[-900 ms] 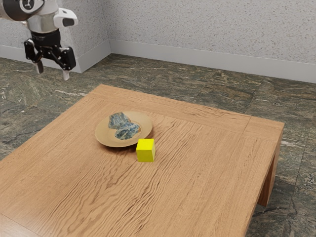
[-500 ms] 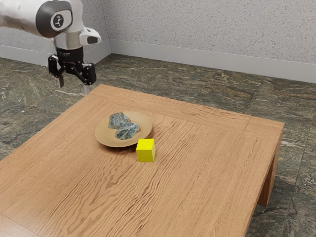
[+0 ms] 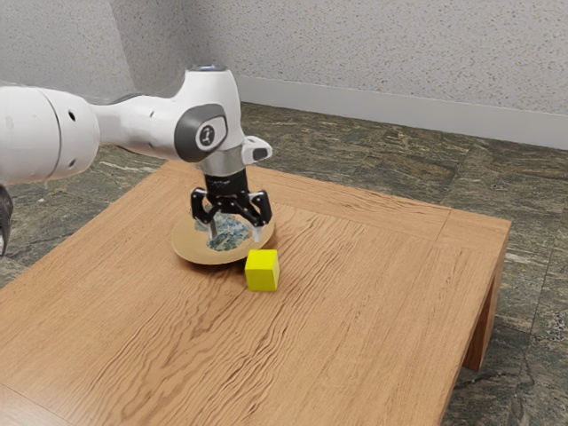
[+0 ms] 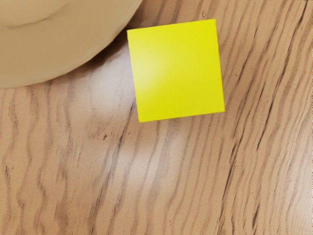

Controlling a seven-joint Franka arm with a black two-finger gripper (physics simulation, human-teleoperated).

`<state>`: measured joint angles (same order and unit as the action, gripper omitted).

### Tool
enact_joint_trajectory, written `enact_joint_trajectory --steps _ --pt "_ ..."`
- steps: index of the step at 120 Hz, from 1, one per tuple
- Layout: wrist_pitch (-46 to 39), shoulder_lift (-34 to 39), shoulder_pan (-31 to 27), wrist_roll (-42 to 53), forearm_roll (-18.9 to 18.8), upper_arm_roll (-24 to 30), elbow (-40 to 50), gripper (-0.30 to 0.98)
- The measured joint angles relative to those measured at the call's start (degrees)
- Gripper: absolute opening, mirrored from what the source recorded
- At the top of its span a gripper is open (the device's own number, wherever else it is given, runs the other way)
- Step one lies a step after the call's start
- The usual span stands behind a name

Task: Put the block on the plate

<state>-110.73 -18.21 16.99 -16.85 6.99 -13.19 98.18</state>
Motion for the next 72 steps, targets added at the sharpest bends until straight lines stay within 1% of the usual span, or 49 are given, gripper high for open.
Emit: enact_joint_trajectory --steps 5,28,43,72 --pt "-1.0 -0.8 0.1 -0.6 0.0 0.0 0.1 0.69" --pt "-5.0 -4.5 0.2 -2.8 -2.5 1.7 -0.2 0.69" --pt "-6.7 -8.8 0.1 -3.8 -2.9 1.7 -3.6 0.69" --pt "-9.3 -12.2 -0.6 -6.0 -0.1 1.3 -6.3 0.69"
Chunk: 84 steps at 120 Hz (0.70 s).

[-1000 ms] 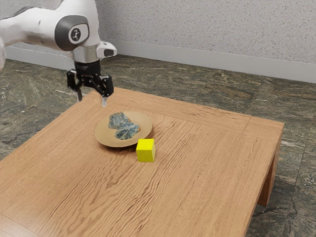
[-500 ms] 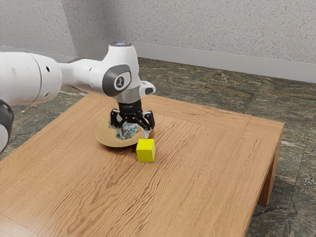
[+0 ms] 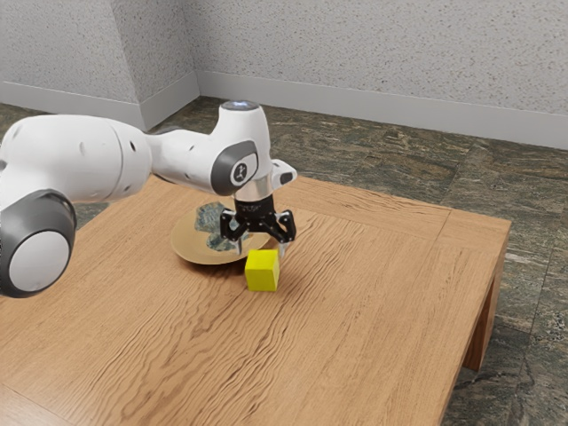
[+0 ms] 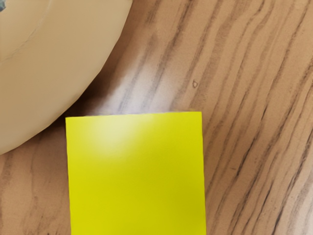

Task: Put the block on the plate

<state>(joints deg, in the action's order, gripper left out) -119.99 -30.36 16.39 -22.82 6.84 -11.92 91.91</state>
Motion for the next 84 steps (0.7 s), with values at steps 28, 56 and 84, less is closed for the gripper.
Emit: enact_joint_trajectory --steps 28,56,84 --pt "-0.8 -3.7 -1.9 -1.5 0.6 0.3 -3.4 0.69" --pt "-1.4 -5.5 -2.1 -2.4 1.4 0.4 -3.2 0.69" --pt "-2.4 -6.5 -2.1 -2.9 1.5 0.4 -3.2 0.69"
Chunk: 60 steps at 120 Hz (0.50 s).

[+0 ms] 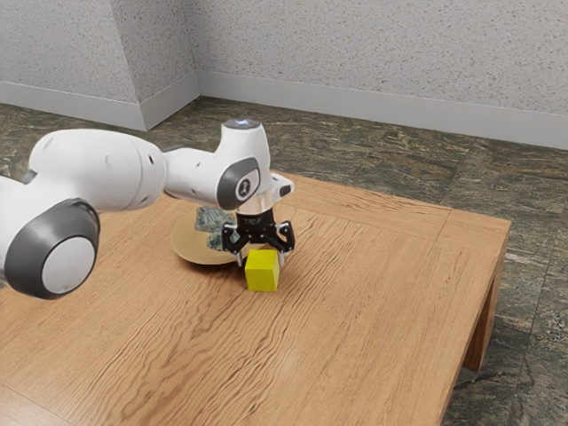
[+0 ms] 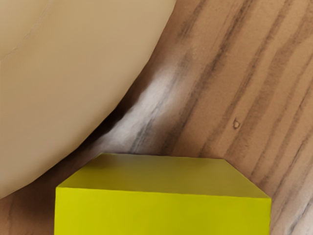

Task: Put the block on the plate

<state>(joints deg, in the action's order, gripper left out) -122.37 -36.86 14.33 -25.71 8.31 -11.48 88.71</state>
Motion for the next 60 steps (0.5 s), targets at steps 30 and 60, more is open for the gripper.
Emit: enact_joint_trajectory --steps 30,60 --pt "-0.6 -0.6 0.1 -0.4 0.1 0.1 0.5 0.69" --pt "-1.5 -0.3 0.1 -0.5 -0.1 0.1 0.9 0.57"
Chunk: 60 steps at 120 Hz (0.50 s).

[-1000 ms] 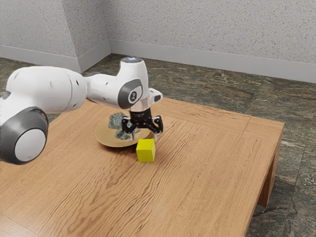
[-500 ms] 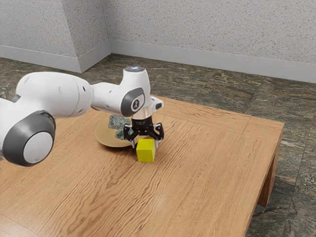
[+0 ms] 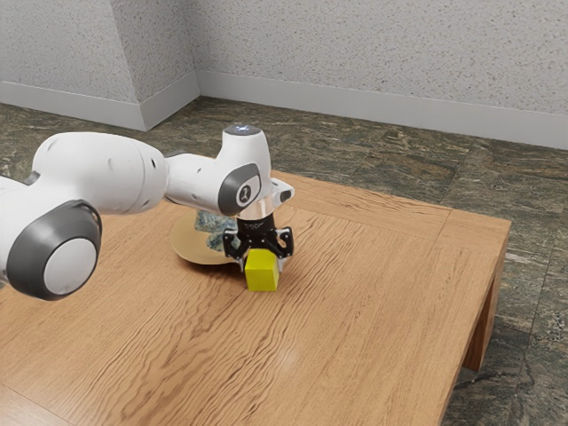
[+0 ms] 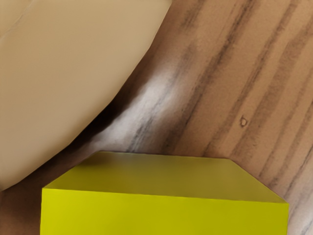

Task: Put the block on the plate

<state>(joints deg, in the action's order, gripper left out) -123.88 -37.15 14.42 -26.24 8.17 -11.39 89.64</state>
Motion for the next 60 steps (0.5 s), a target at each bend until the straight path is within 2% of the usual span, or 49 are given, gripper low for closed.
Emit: enact_joint_trajectory --steps 21,43,60 --pt "-0.2 0.0 0.0 0.1 -0.2 0.0 0.0 0.44" --pt "-0.2 0.3 0.1 0.1 -0.3 0.0 0.0 0.41" --pt "0.3 3.8 1.3 -0.1 -1.0 -0.4 0.3 0.39"
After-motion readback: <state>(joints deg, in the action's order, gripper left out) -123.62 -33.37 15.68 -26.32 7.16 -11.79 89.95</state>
